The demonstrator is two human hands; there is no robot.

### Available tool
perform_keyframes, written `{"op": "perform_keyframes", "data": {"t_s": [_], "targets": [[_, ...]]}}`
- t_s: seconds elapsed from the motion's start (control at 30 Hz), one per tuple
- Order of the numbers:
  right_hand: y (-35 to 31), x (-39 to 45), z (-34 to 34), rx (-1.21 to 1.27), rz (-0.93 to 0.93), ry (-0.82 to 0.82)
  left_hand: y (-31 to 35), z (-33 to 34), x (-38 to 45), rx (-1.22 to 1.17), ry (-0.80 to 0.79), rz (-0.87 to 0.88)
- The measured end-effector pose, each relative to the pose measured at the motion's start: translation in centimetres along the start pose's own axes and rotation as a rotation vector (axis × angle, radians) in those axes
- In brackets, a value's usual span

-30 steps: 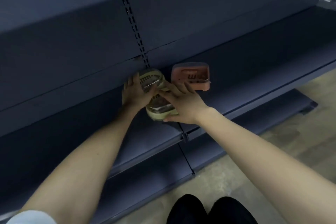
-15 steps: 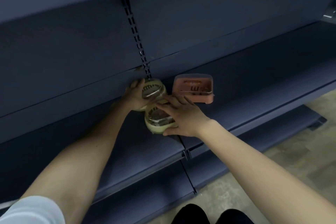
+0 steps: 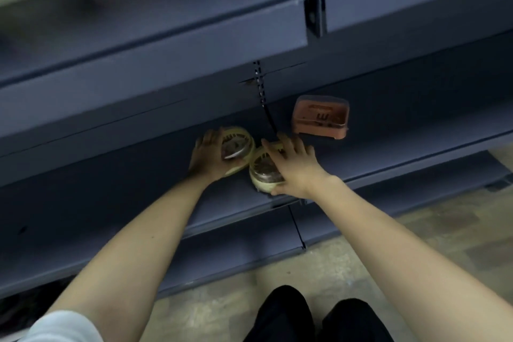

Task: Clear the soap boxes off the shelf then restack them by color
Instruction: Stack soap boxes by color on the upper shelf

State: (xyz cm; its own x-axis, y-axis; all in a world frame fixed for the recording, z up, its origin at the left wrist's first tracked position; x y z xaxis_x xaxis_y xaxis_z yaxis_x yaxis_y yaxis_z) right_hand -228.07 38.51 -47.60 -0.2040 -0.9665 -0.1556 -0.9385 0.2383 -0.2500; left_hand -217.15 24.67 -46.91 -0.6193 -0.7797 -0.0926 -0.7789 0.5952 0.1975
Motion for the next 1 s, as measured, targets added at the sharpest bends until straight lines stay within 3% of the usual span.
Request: {"op": "perform_keyframes", "data": {"t_s": [0.13, 0.27, 0.4, 0.7, 1.0], "targets": [[-1.8, -3.1, -1.9, -0.024, -0.034, -0.031, -0.8, -2.4, -4.9, -0.048, -0.063, -0.065], [-4.2, -6.6, -4.4, 0.025, -0.058, -0.041, -0.8, -6.2, -9.8, 0.007, -0.089, -0.021], [-6.9, -9.8, -6.6, 0.053, -0.055, -0.059, -1.4, -10.1, -14.9, 0.051, -0.018, 0.058], [-16.3, -14.8, -10.9, 0.038, -0.143, -0.036, -7.0, -17.0, -26.4, 0.049, 0.018, -0.06], [-26.3, -19.4, -15.6, 0.017, -0.221, 0.105, -12.0, -24.3, -35.1, 0.008, 0.128, -0.08]]}}
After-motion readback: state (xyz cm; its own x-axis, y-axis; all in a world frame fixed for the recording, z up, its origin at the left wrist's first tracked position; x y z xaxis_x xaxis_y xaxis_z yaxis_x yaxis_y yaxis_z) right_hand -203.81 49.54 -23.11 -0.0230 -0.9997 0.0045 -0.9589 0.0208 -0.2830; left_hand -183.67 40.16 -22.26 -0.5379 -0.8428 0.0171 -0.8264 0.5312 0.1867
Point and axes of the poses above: each hand's wrist, its own x-axis towards the middle knuckle, its own z-axis out of the palm, y = z × x, the point moved 8 cm from there along x, towards the middle knuckle, and after that the axes turned 7 degrees about x, right-handed, at the moved point
